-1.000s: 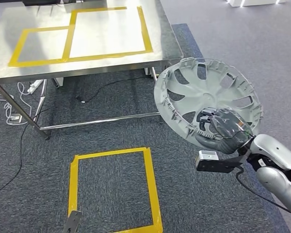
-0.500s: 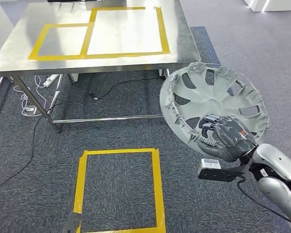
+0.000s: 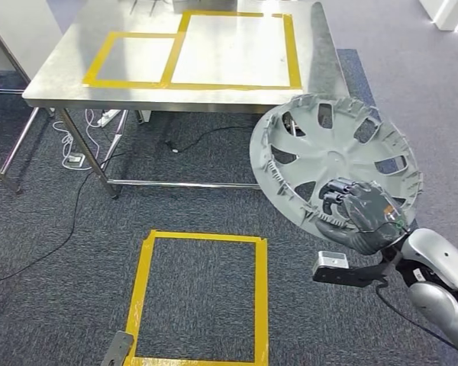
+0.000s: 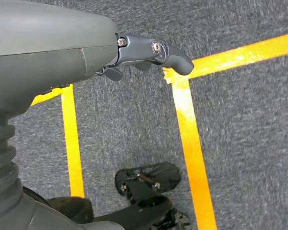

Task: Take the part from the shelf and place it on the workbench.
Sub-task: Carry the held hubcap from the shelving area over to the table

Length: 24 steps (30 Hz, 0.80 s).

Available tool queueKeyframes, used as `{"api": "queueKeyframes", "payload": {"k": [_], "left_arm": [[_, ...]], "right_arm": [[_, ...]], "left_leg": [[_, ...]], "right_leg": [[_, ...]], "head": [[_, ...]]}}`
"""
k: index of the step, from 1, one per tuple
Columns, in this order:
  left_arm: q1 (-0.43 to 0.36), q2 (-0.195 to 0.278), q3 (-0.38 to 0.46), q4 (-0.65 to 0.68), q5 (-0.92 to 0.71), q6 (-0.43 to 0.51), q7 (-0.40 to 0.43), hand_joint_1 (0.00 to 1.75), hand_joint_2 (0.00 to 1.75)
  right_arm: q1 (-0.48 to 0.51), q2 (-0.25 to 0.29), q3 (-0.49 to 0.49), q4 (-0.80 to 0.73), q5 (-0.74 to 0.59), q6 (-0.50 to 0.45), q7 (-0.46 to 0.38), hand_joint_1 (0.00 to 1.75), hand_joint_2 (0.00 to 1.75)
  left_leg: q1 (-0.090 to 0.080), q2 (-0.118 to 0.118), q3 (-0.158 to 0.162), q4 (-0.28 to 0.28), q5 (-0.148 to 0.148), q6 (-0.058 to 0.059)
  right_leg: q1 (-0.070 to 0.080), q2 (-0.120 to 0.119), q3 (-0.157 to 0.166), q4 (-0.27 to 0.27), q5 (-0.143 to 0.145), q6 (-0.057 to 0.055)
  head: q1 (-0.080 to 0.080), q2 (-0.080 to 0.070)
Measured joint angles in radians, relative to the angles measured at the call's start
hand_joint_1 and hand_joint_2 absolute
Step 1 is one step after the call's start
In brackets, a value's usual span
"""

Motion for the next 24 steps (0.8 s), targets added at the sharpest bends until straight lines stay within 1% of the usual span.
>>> {"api": "queueKeyframes", "payload": {"k": [2,3,4,5,7,8,9,10,11,12,13,14,15,17,18,19,20,21,22,23,24], "left_arm": [[0.002,0.001,-0.002,0.0,-0.004,-0.005,-0.003,0.0,1.75],[0.003,0.002,-0.003,0.0,-0.005,-0.005,-0.003,0.0,1.75],[0.003,0.003,-0.004,0.0,-0.006,-0.006,-0.004,0.0,1.75],[0.002,0.004,-0.004,0.0,-0.006,-0.006,-0.004,0.0,1.75],[0.003,0.004,-0.004,0.0,-0.007,-0.006,-0.004,0.0,1.75],[0.004,0.004,-0.004,0.0,-0.007,-0.006,-0.004,0.0,1.75],[0.004,0.004,-0.004,0.0,-0.007,-0.007,-0.004,0.0,1.75],[0.005,0.004,-0.005,0.0,-0.008,-0.008,-0.004,0.0,1.75],[0.005,0.004,-0.005,0.0,-0.008,-0.009,-0.005,0.0,1.75],[0.005,0.004,-0.006,0.0,-0.008,-0.011,-0.005,0.0,1.75],[0.004,0.004,-0.007,0.0,-0.008,-0.014,-0.006,0.0,1.75],[0.004,0.005,-0.009,0.0,-0.008,-0.017,-0.007,0.0,1.75],[0.003,0.005,-0.01,0.0,-0.008,-0.019,-0.008,0.0,1.75],[0.004,0.005,-0.012,0.0,-0.009,-0.024,-0.011,0.0,1.75],[0.005,0.005,-0.012,0.0,-0.009,-0.027,-0.013,0.0,1.75],[0.005,0.006,-0.013,0.0,-0.009,-0.029,-0.015,0.0,1.75],[0.005,0.006,-0.013,0.0,-0.009,-0.032,-0.016,0.0,1.75],[0.004,0.006,-0.014,0.0,-0.009,-0.035,-0.017,0.0,1.75],[0.004,0.006,-0.015,0.0,-0.008,-0.038,-0.017,0.0,1.75],[0.005,0.005,-0.016,0.0,-0.008,-0.04,-0.017,0.0,1.75],[0.007,0.005,-0.016,0.0,-0.008,-0.041,-0.017,0.0,1.75]], "right_arm": [[0.006,0.003,-0.002,0.0,0.019,-0.015,0.006,1.75,1.75],[0.008,0.004,-0.004,0.0,0.025,-0.02,0.007,1.75,1.75],[0.009,0.005,-0.005,0.0,0.027,-0.022,0.008,1.75,1.75],[0.009,0.006,-0.005,0.0,0.029,-0.023,0.009,1.75,1.75],[0.012,0.007,-0.006,0.0,0.032,-0.024,0.011,1.75,1.75],[0.014,0.007,-0.006,0.0,0.032,-0.024,0.011,1.75,1.75],[0.016,0.008,-0.005,0.0,0.032,-0.024,0.01,1.75,1.75],[0.018,0.01,-0.005,0.0,0.034,-0.024,0.01,1.75,1.75],[0.019,0.01,-0.006,0.0,0.036,-0.024,0.01,1.75,1.75],[0.019,0.011,-0.006,0.0,0.039,-0.025,0.011,1.75,1.75],[0.02,0.011,-0.006,0.0,0.044,-0.027,0.012,1.75,1.75],[0.02,0.012,-0.007,0.0,0.049,-0.029,0.013,1.75,1.75],[0.02,0.013,-0.007,-0.001,0.052,-0.032,0.015,1.75,1.75],[0.021,0.015,-0.01,-0.002,0.058,-0.038,0.016,1.75,1.75],[0.021,0.016,-0.012,-0.003,0.06,-0.039,0.017,1.75,1.75],[0.02,0.017,-0.013,-0.003,0.061,-0.04,0.017,1.75,1.75],[0.02,0.018,-0.015,-0.004,0.061,-0.041,0.017,1.75,1.75],[0.019,0.019,-0.016,-0.004,0.062,-0.041,0.017,1.75,1.75],[0.02,0.02,-0.016,-0.004,0.063,-0.041,0.017,1.75,1.75],[0.021,0.02,-0.016,-0.004,0.064,-0.041,0.016,1.75,1.75],[0.023,0.02,-0.016,-0.004,0.065,-0.041,0.016,1.75,1.75]], "left_leg": [[0.0,-0.001,-0.002,0.001,-0.002,-0.008],[0.0,0.001,-0.004,0.009,-0.009,-0.013],[0.002,0.005,-0.013,0.033,-0.026,-0.019],[0.004,0.011,-0.031,0.076,-0.052,-0.026],[0.01,0.019,-0.092,0.209,-0.112,-0.037],[0.013,0.021,-0.118,0.263,-0.129,-0.039],[0.015,0.021,-0.131,0.286,-0.127,-0.041],[0.016,0.022,-0.125,0.27,-0.106,-0.041],[0.017,0.022,-0.101,0.215,-0.069,-0.039],[0.017,0.024,-0.07,0.145,-0.031,-0.035],[0.015,0.025,-0.041,0.081,-0.005,-0.031],[0.013,0.027,-0.021,0.035,0.007,-0.028],[0.011,0.028,-0.013,0.013,0.005,-0.024],[0.01,0.027,-0.006,0.0,-0.004,-0.012],[0.011,0.025,0.0,-0.005,-0.004,-0.005],[0.013,0.024,0.007,-0.009,-0.005,0.002],[0.014,0.023,0.014,-0.012,-0.005,0.006],[0.013,0.022,0.016,-0.012,-0.006,0.01],[0.012,0.022,0.017,-0.012,-0.008,0.013],[0.011,0.022,0.019,-0.012,-0.01,0.015],[0.009,0.022,0.022,-0.012,-0.014,0.017]], "right_leg": [[-0.001,-0.001,0.003,-0.004,0.002,-0.007],[-0.003,-0.002,0.005,-0.006,0.002,-0.012],[-0.005,-0.004,0.007,-0.007,0.002,-0.017],[-0.007,-0.006,0.01,-0.009,0.002,-0.022],[-0.007,-0.007,0.012,-0.008,-0.001,-0.026],[-0.007,-0.008,0.013,-0.008,-0.002,-0.027],[-0.007,-0.008,0.014,-0.008,-0.003,-0.027],[-0.007,-0.008,0.017,-0.008,-0.005,-0.027],[-0.007,-0.008,0.021,-0.008,-0.008,-0.026],[-0.007,-0.008,0.025,-0.008,-0.011,-0.024],[-0.005,-0.008,0.027,-0.008,-0.013,-0.021],[-0.004,-0.008,0.027,-0.008,-0.015,-0.016],[-0.002,-0.009,0.027,-0.009,-0.016,-0.011],[-0.002,-0.011,0.027,-0.006,-0.01,0.004],[-0.004,-0.011,0.026,0.002,-0.013,0.01],[-0.004,-0.01,0.017,0.023,-0.022,0.013],[-0.005,-0.009,-0.001,0.06,-0.042,0.015],[-0.004,-0.007,-0.032,0.116,-0.069,0.016],[-0.004,-0.006,-0.069,0.182,-0.096,0.017],[-0.004,-0.005,-0.106,0.24,-0.116,0.018],[-0.003,-0.005,-0.131,0.273,-0.12,0.019]], "head": [[0.0,0.0],[-0.001,0.0],[-0.003,0.0],[-0.004,0.0],[-0.006,0.0],[-0.006,0.0],[-0.006,0.0],[-0.007,0.0],[-0.007,0.0],[-0.007,0.0],[-0.007,0.0],[-0.006,0.0],[-0.006,0.0],[-0.005,0.0],[-0.004,0.0],[-0.003,0.0],[0.0,0.0],[0.002,0.0],[0.003,0.0],[0.004,0.0],[0.004,0.0]]}}
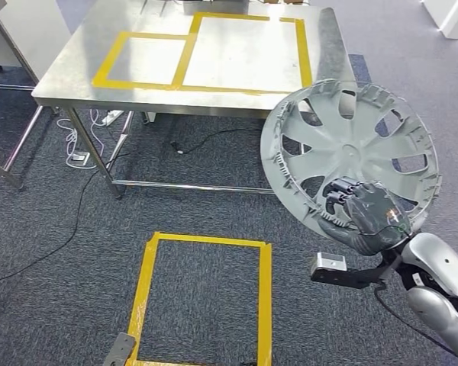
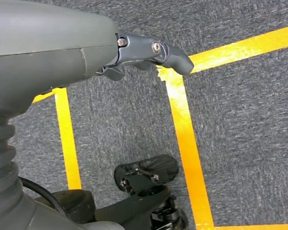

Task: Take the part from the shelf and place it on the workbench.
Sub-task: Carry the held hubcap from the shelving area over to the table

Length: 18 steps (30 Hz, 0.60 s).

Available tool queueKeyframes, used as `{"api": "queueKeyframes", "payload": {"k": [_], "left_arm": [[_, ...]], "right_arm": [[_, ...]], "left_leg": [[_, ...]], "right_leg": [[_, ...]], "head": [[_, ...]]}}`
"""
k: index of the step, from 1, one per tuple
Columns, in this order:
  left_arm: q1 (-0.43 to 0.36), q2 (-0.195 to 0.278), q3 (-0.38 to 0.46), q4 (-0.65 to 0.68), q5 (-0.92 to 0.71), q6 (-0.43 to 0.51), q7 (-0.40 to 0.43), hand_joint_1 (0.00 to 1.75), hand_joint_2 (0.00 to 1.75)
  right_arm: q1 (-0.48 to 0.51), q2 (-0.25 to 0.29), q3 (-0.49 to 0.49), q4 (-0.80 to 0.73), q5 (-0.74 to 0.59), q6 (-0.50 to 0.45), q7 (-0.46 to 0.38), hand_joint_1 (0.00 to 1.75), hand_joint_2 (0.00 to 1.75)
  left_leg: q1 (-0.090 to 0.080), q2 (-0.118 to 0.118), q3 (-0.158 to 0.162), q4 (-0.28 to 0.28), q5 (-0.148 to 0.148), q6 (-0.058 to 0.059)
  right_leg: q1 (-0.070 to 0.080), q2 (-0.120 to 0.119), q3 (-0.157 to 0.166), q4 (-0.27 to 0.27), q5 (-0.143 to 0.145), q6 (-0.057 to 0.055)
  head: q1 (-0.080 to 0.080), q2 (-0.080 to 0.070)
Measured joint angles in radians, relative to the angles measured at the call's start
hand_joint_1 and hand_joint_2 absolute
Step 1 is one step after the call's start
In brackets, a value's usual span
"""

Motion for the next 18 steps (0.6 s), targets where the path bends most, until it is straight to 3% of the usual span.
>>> {"api": "queueKeyframes", "payload": {"k": [1,2,4,5,6,9,11,14,15,16,17,18], "left_arm": [[0.001,0.0,-0.001,0.0,0.0,-0.001,0.0,0.0,1.75],[0.001,0.0,-0.001,0.0,0.0,-0.002,0.0,0.0,1.75],[0.001,0.0,-0.003,0.0,0.0,-0.004,-0.001,0.0,1.75],[0.001,0.0,-0.003,0.0,0.0,-0.005,-0.002,0.0,1.75],[0.0,0.0,-0.004,0.0,0.0,-0.007,-0.002,0.0,1.75],[0.001,0.002,-0.004,0.0,-0.001,-0.008,-0.003,0.0,1.75],[-0.001,0.003,-0.005,0.0,-0.001,-0.008,-0.003,0.0,1.75],[-0.002,0.003,-0.005,0.0,-0.001,-0.008,-0.003,0.0,1.75],[0.0,0.003,-0.005,0.0,-0.001,-0.008,-0.003,0.0,1.75],[0.002,0.003,-0.005,0.0,-0.001,-0.008,-0.003,0.0,1.75],[0.003,0.003,-0.005,0.0,-0.001,-0.008,-0.003,0.0,1.75],[0.004,0.004,-0.005,0.0,-0.001,-0.008,-0.003,0.0,1.75]], "right_arm": [[0.001,0.0,0.0,0.0,0.001,0.0,0.0,1.75,1.75],[0.002,0.0,0.0,0.0,0.001,0.0,-0.001,1.75,1.75],[0.002,0.0,-0.001,0.0,0.001,0.001,-0.002,1.75,1.75],[0.0,0.0,-0.002,0.001,0.001,0.001,-0.004,1.75,1.75],[0.0,0.0,-0.004,0.0,0.001,0.002,-0.005,1.75,1.75],[0.001,0.001,-0.007,0.0,0.002,0.002,-0.008,1.75,1.75],[0.0,0.001,-0.009,-0.001,0.002,0.002,-0.009,1.75,1.75],[0.0,0.001,-0.011,0.0,0.002,0.002,-0.01,1.75,1.75],[0.0,0.001,-0.011,0.0,0.002,0.003,-0.01,1.75,1.75],[0.0,0.001,-0.011,0.0,0.002,0.003,-0.012,1.75,1.75],[0.0,0.001,-0.011,0.0,0.002,0.003,-0.012,1.75,1.75],[0.0,0.001,-0.011,0.0,0.002,0.003,-0.013,1.75,1.75]], "left_leg": [[-0.001,-0.001,0.006,0.0,-0.005,0.0],[0.0,-0.001,0.013,0.0,-0.01,-0.001],[-0.001,-0.003,0.029,0.001,-0.024,-0.007],[-0.003,-0.004,0.032,0.002,-0.03,-0.012],[-0.004,-0.004,0.033,0.002,-0.034,-0.017],[-0.006,-0.003,0.04,0.011,-0.043,-0.032],[-0.004,-0.001,0.021,0.063,-0.059,-0.043],[0.003,0.002,-0.093,0.244,-0.121,-0.058],[0.004,0.003,-0.126,0.282,-0.135,-0.059],[0.004,0.003,-0.143,0.285,-0.133,-0.058],[0.004,0.003,-0.144,0.254,-0.111,-0.055],[0.003,0.003,-0.134,0.2,-0.071,-0.05]], "right_leg": [[0.0,0.0,-0.006,-0.005,0.017,-0.001],[0.0,0.0,0.008,-0.05,0.054,-0.002],[0.0,0.0,0.062,-0.187,0.127,-0.005],[0.002,0.0,0.086,-0.238,0.138,-0.009],[0.003,0.001,0.099,-0.267,0.14,-0.014],[0.002,0.004,0.119,-0.281,0.13,-0.034],[-0.002,0.002,0.141,-0.282,0.119,-0.045],[-0.002,0.001,0.168,-0.283,0.096,-0.05],[-0.002,0.001,0.179,-0.283,0.087,-0.05],[-0.002,0.002,0.192,-0.283,0.076,-0.049],[-0.002,0.002,0.208,-0.283,0.064,-0.047],[-0.001,0.002,0.226,-0.284,0.052,-0.045]], "head": [[0.0,0.0],[0.0,0.0],[0.001,0.0],[0.0,0.0],[0.0,0.0],[0.0,0.0],[-0.004,0.0],[-0.007,0.0],[-0.007,0.0],[-0.007,0.0],[-0.007,0.0],[-0.007,0.0]]}}
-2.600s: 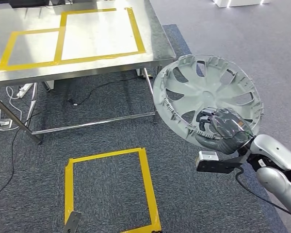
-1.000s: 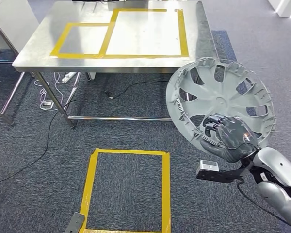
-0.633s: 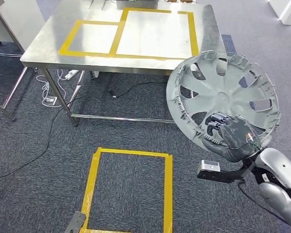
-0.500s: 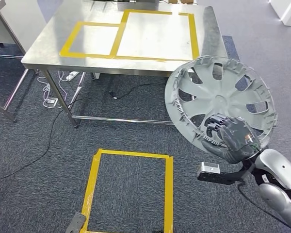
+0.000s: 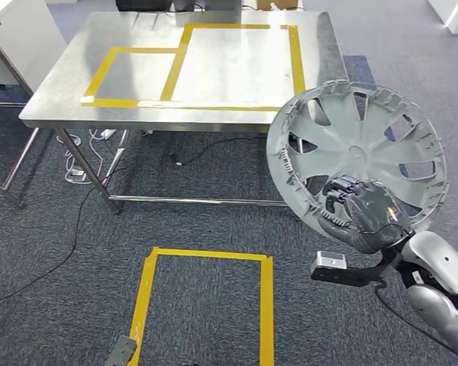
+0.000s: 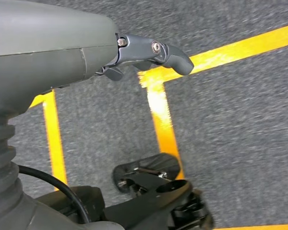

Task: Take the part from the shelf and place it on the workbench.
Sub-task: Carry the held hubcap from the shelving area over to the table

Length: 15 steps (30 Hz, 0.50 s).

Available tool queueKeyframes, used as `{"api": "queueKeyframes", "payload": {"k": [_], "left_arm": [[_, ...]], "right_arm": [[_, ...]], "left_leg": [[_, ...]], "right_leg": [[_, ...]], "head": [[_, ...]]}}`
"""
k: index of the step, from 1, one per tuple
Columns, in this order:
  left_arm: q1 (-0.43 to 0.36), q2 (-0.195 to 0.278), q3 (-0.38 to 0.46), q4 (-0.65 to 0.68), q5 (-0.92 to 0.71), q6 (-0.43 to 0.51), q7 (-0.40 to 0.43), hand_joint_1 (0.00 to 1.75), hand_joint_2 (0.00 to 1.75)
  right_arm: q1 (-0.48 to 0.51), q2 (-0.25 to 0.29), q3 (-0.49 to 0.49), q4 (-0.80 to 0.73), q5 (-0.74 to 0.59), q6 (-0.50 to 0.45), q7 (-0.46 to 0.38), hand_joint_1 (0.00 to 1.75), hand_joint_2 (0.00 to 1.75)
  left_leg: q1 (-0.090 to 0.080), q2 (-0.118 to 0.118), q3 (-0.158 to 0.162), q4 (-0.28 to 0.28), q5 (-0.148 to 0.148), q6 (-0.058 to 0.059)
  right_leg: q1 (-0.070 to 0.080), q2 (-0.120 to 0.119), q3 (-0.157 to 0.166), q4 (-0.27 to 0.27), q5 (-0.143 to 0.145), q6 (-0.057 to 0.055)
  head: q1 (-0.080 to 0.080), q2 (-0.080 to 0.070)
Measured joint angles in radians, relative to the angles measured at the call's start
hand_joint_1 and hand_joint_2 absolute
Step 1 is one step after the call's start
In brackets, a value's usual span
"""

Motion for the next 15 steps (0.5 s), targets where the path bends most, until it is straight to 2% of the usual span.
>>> {"api": "queueKeyframes", "payload": {"k": [1,3,4,7,8,9,11,12,13,14,15], "left_arm": [[0.001,0.0,0.0,0.0,0.0,0.0,0.0,0.0,1.75],[0.004,0.002,0.0,0.0,0.0,0.0,0.0,0.0,1.75],[0.005,0.002,0.0,0.0,-0.001,0.0,0.0,0.0,1.75],[0.004,0.001,-0.001,0.0,-0.001,0.003,0.0,0.0,1.75],[0.002,0.001,-0.001,0.0,-0.001,0.004,0.0,0.0,1.75],[0.0,0.001,-0.001,0.0,-0.001,0.004,-0.001,0.0,1.75],[-0.002,0.0,-0.001,0.0,-0.002,0.004,-0.001,0.0,1.75],[-0.002,0.0,-0.001,0.0,-0.003,0.003,-0.001,0.0,1.75],[-0.001,0.0,-0.001,0.0,-0.003,0.003,-0.001,0.0,1.75],[0.001,-0.001,-0.001,0.0,-0.003,0.003,-0.001,0.0,1.75],[0.002,-0.001,-0.001,0.0,-0.003,0.004,-0.001,0.0,1.75]], "right_arm": [[0.0,0.0,0.0,0.0,0.0,0.0,0.0,1.75,1.75],[-0.001,0.002,0.001,0.002,0.0,0.002,-0.001,1.75,1.75],[-0.002,0.003,0.001,0.002,0.001,0.003,-0.002,1.75,1.75],[-0.007,0.004,-0.001,0.001,0.0,0.005,-0.004,1.75,1.75],[-0.009,0.004,-0.001,0.001,0.0,0.006,-0.005,1.75,1.75],[-0.012,0.004,-0.001,0.001,0.0,0.007,-0.005,1.75,1.75],[-0.016,0.005,-0.001,0.001,-0.001,0.011,-0.005,1.75,1.75],[-0.017,0.005,-0.001,0.001,-0.001,0.012,-0.006,1.75,1.75],[-0.017,0.005,0.0,0.001,-0.001,0.014,-0.006,1.75,1.75],[-0.016,0.005,0.0,0.001,-0.001,0.015,-0.007,1.75,1.75],[-0.016,0.005,0.0,0.001,-0.002,0.016,-0.008,1.75,1.75]], "left_leg": [[-0.003,0.0,0.012,-0.064,0.054,0.007],[-0.011,0.0,0.028,-0.145,0.114,0.018],[-0.014,-0.001,0.032,-0.16,0.121,0.024],[-0.013,-0.005,0.069,-0.18,0.106,0.043],[-0.011,-0.006,0.084,-0.187,0.101,0.049],[-0.01,-0.007,0.097,-0.192,0.095,0.054],[-0.012,-0.008,0.115,-0.194,0.078,0.059],[-0.013,-0.01,0.125,-0.194,0.067,0.06],[-0.014,-0.011,0.139,-0.194,0.054,0.061],[-0.015,-0.012,0.157,-0.194,0.041,0.061],[-0.017,-0.014,0.177,-0.194,0.027,0.06]], "right_leg": [[0.001,0.0,0.018,0.0,-0.013,0.002],[0.003,0.0,0.039,-0.004,-0.036,0.01],[0.004,0.001,0.048,-0.004,-0.042,0.017],[0.001,0.001,0.054,0.017,-0.037,0.034],[0.001,0.001,0.039,0.045,-0.039,0.036],[0.001,0.001,0.008,0.094,-0.051,0.038],[0.004,0.001,-0.079,0.202,-0.097,0.04],[0.005,0.001,-0.122,0.239,-0.119,0.041],[0.006,0.001,-0.151,0.247,-0.128,0.04],[0.008,0.001,-0.165,0.225,-0.115,0.038],[0.01,0.001,-0.167,0.178,-0.075,0.033]], "head": [[0.0,0.0],[0.001,0.0],[0.002,0.0],[0.003,0.0],[0.004,0.0],[0.006,0.0],[0.009,0.0],[0.01,0.0],[0.011,0.0],[0.011,0.0],[0.012,0.0]]}}
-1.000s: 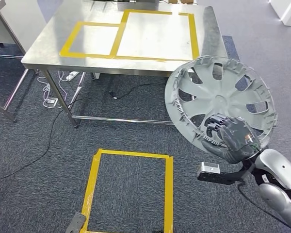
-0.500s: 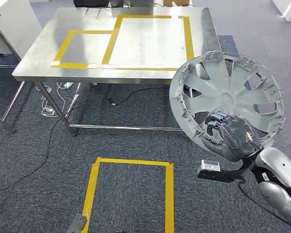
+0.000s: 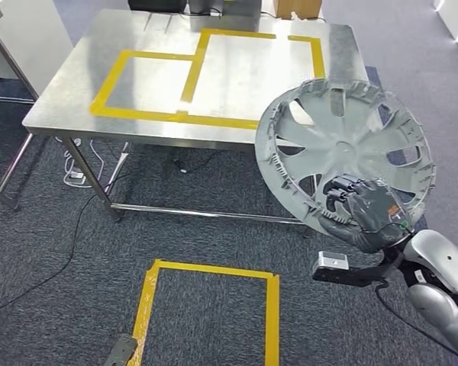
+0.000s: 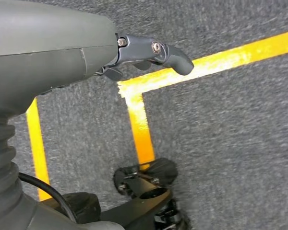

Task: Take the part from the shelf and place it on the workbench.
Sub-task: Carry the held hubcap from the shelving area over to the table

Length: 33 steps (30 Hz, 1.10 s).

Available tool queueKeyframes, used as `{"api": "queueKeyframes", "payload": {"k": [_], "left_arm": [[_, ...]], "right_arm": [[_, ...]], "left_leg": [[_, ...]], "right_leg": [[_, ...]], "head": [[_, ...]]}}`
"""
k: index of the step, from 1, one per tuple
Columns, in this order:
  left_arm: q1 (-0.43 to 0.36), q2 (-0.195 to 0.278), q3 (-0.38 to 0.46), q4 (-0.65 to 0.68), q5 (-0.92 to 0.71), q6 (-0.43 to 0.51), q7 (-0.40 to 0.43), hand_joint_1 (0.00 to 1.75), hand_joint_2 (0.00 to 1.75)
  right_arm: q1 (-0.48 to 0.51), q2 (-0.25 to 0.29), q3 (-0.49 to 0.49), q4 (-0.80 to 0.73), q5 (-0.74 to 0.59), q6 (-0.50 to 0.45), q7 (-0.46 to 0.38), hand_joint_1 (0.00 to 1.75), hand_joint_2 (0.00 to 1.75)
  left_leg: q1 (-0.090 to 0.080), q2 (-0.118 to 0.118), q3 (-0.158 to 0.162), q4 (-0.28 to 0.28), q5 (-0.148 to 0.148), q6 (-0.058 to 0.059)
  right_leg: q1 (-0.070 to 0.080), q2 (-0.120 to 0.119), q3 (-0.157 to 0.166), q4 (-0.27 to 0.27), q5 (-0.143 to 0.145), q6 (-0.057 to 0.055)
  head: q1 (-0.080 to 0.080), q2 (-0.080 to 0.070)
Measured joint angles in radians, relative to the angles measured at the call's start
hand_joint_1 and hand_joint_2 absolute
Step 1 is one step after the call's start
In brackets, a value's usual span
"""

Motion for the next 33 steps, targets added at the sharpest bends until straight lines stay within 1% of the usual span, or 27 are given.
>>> {"api": "queueKeyframes", "payload": {"k": [1,2,3,4,5,7,8,10,11,12,13,14,15,16,17,18,19,21,23,24,25,27,28,29,30,32,33], "left_arm": [[0.001,-0.001,0.0,0.0,0.0,0.0,0.0,0.0,1.75],[0.002,-0.002,0.0,0.001,0.0,0.0,0.0,0.0,1.75],[0.002,-0.003,0.0,0.001,0.0,0.001,0.0,0.0,1.75],[0.002,-0.004,0.0,0.002,-0.001,0.001,0.001,0.0,1.75],[0.001,-0.004,0.0,0.002,-0.001,0.001,0.001,0.0,1.75],[-0.001,-0.004,0.0,0.002,-0.003,0.002,0.001,0.0,1.75],[-0.003,-0.004,-0.001,0.002,-0.003,0.003,0.001,0.0,1.75],[-0.006,-0.004,-0.001,0.002,-0.004,0.004,0.001,0.0,1.75],[-0.006,-0.004,-0.001,0.002,-0.004,0.004,0.001,0.0,1.75],[-0.005,-0.004,-0.001,0.002,-0.004,0.004,0.001,0.0,1.75],[-0.003,-0.004,-0.001,0.002,-0.005,0.004,0.001,0.0,1.75],[-0.002,-0.003,-0.001,0.002,-0.006,0.004,0.002,0.0,1.75],[-0.001,-0.003,-0.001,0.002,-0.006,0.004,0.002,0.0,1.75],[-0.001,-0.002,-0.001,0.002,-0.007,0.004,0.002,0.0,1.75],[0.0,-0.002,-0.001,0.002,-0.007,0.004,0.002,0.0,1.75],[0.0,-0.002,-0.001,0.003,-0.008,0.004,0.002,0.0,1.75],[0.001,-0.002,-0.001,0.004,-0.008,0.004,0.002,0.0,1.75],[0.002,-0.003,-0.001,0.004,-0.009,0.004,0.002,0.0,1.75],[0.0,-0.003,-0.002,0.004,-0.01,0.004,0.002,0.0,1.75],[-0.002,-0.003,-0.002,0.004,-0.01,0.004,0.002,0.0,1.75],[-0.004,-0.003,-0.003,0.004,-0.01,0.004,0.002,0.0,1.75],[-0.006,-0.004,-0.003,0.004,-0.01,0.003,0.002,0.0,1.75],[-0.006,-0.004,-0.003,0.004,-0.01,0.002,0.002,0.0,1.75],[-0.005,-0.004,-0.003,0.004,-0.011,0.002,0.002,0.0,1.75],[-0.005,-0.005,-0.004,0.004,-0.011,0.001,0.002,0.0,1.75],[-0.005,-0.006,-0.004,0.004,-0.012,-0.001,0.002,0.0,1.75],[-0.006,-0.006,-0.004,0.004,-0.012,-0.002,0.002,0.0,1.75]], "right_arm": [[0.0,0.0,0.001,0.0,0.0,0.001,-0.001,1.75,1.75],[0.001,0.0,0.002,0.002,-0.001,0.001,-0.001,1.75,1.75],[0.002,0.0,0.004,0.003,-0.001,0.002,-0.002,1.75,1.75],[0.002,0.0,0.006,0.004,-0.001,0.002,-0.002,1.75,1.75],[0.001,0.0,0.007,0.004,-0.001,0.003,-0.002,1.75,1.75],[-0.002,0.0,0.007,0.004,-0.001,0.003,-0.001,1.75,1.75],[-0.004,0.0,0.007,0.004,-0.001,0.003,-0.001,1.75,1.75],[-0.004,0.0,0.009,0.004,-0.002,0.003,0.0,1.75,1.75],[-0.005,0.0,0.01,0.004,-0.001,0.003,0.0,1.75,1.75],[-0.004,0.0,0.011,0.004,-0.001,0.003,0.0,1.75,1.75],[-0.004,0.0,0.013,0.004,-0.001,0.003,0.0,1.75,1.75],[-0.004,0.0,0.014,0.004,-0.001,0.003,0.0,1.75,1.75],[-0.003,0.001,0.016,0.004,-0.001,0.003,0.0,1.75,1.75],[-0.003,0.001,0.018,0.004,-0.001,0.003,0.0,1.75,1.75],[-0.003,0.001,0.019,0.004,-0.001,0.003,0.0,1.75,1.75],[-0.003,0.002,0.021,0.005,-0.001,0.003,0.0,1.75,1.75],[-0.003,0.002,0.022,0.005,0.0,0.003,0.0,1.75,1.75],[-0.005,0.003,0.023,0.005,0.0,0.003,-0.001,1.75,1.75],[-0.007,0.004,0.023,0.005,0.001,0.004,-0.001,1.75,1.75],[-0.009,0.004,0.023,0.006,0.001,0.004,-0.001,1.75,1.75],[-0.01,0.004,0.024,0.006,0.001,0.004,-0.001,1.75,1.75],[-0.011,0.005,0.027,0.008,0.001,0.004,-0.002,1.75,1.75],[-0.011,0.007,0.03,0.01,0.001,0.004,-0.002,1.75,1.75],[-0.011,0.008,0.033,0.011,0.002,0.004,-0.002,1.75,1.75],[-0.011,0.01,0.037,0.013,0.002,0.004,-0.002,1.75,1.75],[-0.011,0.013,0.042,0.016,0.002,0.005,-0.003,1.75,1.75],[-0.013,0.015,0.045,0.018,0.002,0.005,-0.003,1.75,1.75]], "left_leg": [[-0.001,-0.001,0.018,-0.001,-0.014,0.0],[-0.003,-0.003,0.034,-0.001,-0.027,-0.002],[-0.003,-0.004,0.044,-0.001,-0.04,-0.006],[-0.003,-0.005,0.054,0.0,-0.049,-0.011],[-0.003,-0.006,0.064,0.0,-0.053,-0.017],[-0.005,-0.003,0.07,0.016,-0.051,-0.026],[-0.005,-0.001,0.056,0.046,-0.047,-0.03],[0.002,0.005,-0.013,0.157,-0.065,-0.045],[0.008,0.007,-0.057,0.215,-0.091,-0.053],[0.014,0.008,-0.096,0.255,-0.118,-0.061],[0.019,0.009,-0.122,0.267,-0.132,-0.067],[0.024,0.009,-0.133,0.251,-0.125,-0.073],[0.028,0.01,-0.132,0.206,-0.089,-0.079],[0.033,0.011,-0.124,0.143,-0.03,-0.083],[0.035,0.013,-0.118,0.088,0.017,-0.085],[0.036,0.016,-0.112,0.047,0.049,-0.084],[0.036,0.017,-0.111,0.027,0.065,-0.078],[0.034,0.018,-0.106,0.023,0.062,-0.059],[0.036,0.016,-0.089,0.016,0.065,-0.043],[0.035,0.015,-0.08,0.014,0.064,-0.036],[0.034,0.014,-0.075,0.012,0.06,-0.03],[0.029,0.013,-0.071,0.012,0.049,-0.022],[0.026,0.012,-0.066,0.012,0.043,-0.02],[0.023,0.01,-0.058,0.012,0.035,-0.018],[0.02,0.008,-0.047,0.012,0.027,-0.018],[0.017,0.006,-0.024,0.01,0.01,-0.02],[0.016,0.004,-0.019,0.009,0.005,-0.022]], "right_leg": [[0.003,0.0,0.003,-0.059,0.066,-0.008],[0.007,-0.001,0.006,-0.107,0.116,-0.015],[0.012,-0.001,0.013,-0.139,0.152,-0.021],[0.015,-0.001,0.018,-0.154,0.17,-0.027],[0.017,-0.001,0.027,-0.157,0.162,-0.031],[0.012,-0.001,0.058,-0.175,0.165,-0.04],[0.008,-0.002,0.074,-0.183,0.163,-0.044],[0.002,-0.004,0.101,-0.197,0.153,-0.047],[-0.001,-0.004,0.112,-0.201,0.145,-0.048],[-0.004,-0.003,0.124,-0.202,0.136,-0.047],[-0.008,-0.002,0.137,-0.203,0.125,-0.045],[-0.011,-0.001,0.151,-0.203,0.114,-0.041],[-0.015,0.0,0.167,-0.203,0.102,-0.035],[-0.019,0.0,0.177,-0.203,0.09,-0.028],[-0.021,0.001,0.19,-0.201,0.078,-0.02],[-0.021,0.002,0.195,-0.201,0.068,-0.011],[-0.02,0.003,0.197,-0.202,0.06,-0.003],[-0.019,0.003,0.21,-0.206,0.056,0.013],[-0.021,0.001,0.211,-0.186,0.048,0.021],[-0.021,0.0,0.191,-0.151,0.036,0.021],[-0.02,0.0,0.155,-0.095,0.018,0.021],[-0.015,0.0,0.06,0.032,-0.027,0.02],[-0.013,0.0,0.023,0.066,-0.036,0.018],[-0.011,0.0,0.002,0.065,-0.022,0.014],[-0.009,0.0,0.001,0.027,0.016,0.009],[-0.003,-0.001,0.027,-0.092,0.117,-0.004],[0.001,-0.002,0.037,-0.14,0.143,-0.01]], "head": [[0.0,0.0],[-0.002,0.0],[-0.002,0.0],[-0.002,0.0],[-0.002,0.0],[0.0,0.0],[-0.003,0.0],[-0.007,0.0],[-0.009,0.0],[-0.008,0.0],[-0.009,0.0],[-0.009,0.0],[-0.009,0.0],[-0.01,0.0],[-0.011,0.0],[-0.014,0.0],[-0.016,0.0],[-0.017,0.0],[-0.013,0.0],[-0.011,0.0],[-0.008,0.0],[-0.005,0.0],[-0.005,0.0],[-0.005,0.0],[-0.005,0.0],[-0.005,0.0],[-0.007,0.0]]}}
